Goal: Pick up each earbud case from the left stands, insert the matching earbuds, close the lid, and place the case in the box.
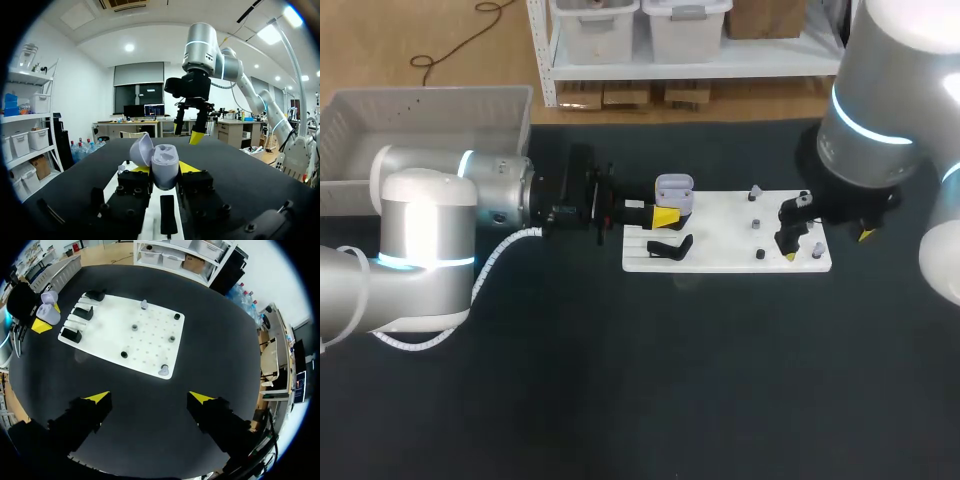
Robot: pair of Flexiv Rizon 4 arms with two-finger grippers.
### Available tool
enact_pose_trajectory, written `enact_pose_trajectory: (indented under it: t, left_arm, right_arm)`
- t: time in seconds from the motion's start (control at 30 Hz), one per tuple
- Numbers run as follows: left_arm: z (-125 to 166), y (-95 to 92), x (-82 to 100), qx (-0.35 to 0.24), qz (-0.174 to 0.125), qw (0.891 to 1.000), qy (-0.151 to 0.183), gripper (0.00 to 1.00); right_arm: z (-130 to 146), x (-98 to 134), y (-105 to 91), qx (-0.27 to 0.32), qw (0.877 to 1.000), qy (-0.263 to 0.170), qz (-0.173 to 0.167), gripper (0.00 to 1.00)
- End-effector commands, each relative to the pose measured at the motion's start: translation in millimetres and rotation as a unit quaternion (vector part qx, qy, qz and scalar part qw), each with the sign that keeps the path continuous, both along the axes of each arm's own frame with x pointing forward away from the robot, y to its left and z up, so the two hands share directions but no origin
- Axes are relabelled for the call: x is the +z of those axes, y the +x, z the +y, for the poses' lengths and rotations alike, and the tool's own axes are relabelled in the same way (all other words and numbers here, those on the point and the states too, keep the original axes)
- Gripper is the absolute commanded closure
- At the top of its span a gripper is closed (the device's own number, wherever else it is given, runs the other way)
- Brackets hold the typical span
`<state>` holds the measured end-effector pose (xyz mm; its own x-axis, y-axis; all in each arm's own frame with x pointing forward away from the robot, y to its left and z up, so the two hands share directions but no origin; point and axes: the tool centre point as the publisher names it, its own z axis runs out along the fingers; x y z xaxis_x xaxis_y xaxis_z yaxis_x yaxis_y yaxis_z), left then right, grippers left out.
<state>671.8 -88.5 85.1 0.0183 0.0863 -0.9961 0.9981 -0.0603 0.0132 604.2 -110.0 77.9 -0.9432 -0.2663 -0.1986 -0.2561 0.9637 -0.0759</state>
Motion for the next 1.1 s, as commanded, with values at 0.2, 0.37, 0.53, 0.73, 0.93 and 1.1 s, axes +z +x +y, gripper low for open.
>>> enact_pose_trajectory:
  t: [0.2, 0.37, 0.53, 0.73, 0.93, 1.1]
  left_arm:
    - [0.2, -1.5, -0.4, 0.003, -0.001, 1.0, -0.001, 1.0]
    - [0.2, -1.5, -0.4, 0.003, -0.001, 1.0, -0.001, 1.0]
    - [0.2, -1.5, -0.4, 0.003, -0.001, 1.0, -0.001, 1.0]
    - [0.2, -1.5, -0.4, 0.003, -0.001, 1.0, -0.001, 1.0]
    - [0.2, -1.5, -0.4, 0.003, -0.001, 1.0, -0.001, 1.0]
    - [0.2, -1.5, -0.4, 0.003, -0.001, 1.0, -0.001, 1.0]
  right_arm:
    - [-4.4, -8.5, 12.6, -0.002, 1.0, 0.011, -0.004, 0.0]
    - [-13.3, -16.4, 19.7, 0.003, 1.0, 0.009, -0.006, 0.0]
    - [-17.6, -24.7, 27.6, 0.022, 1.0, -0.001, 0.002, 0.0]
    - [-22.7, -33.2, 35.2, 0.038, 0.999, -0.016, 0.01, 0.06]
    - [-21.0, -38.6, 35.6, 0.056, 0.998, -0.031, 0.015, 0.31]
    - [-18.0, -42.8, 33.3, 0.06, 0.997, -0.039, 0.015, 0.44]
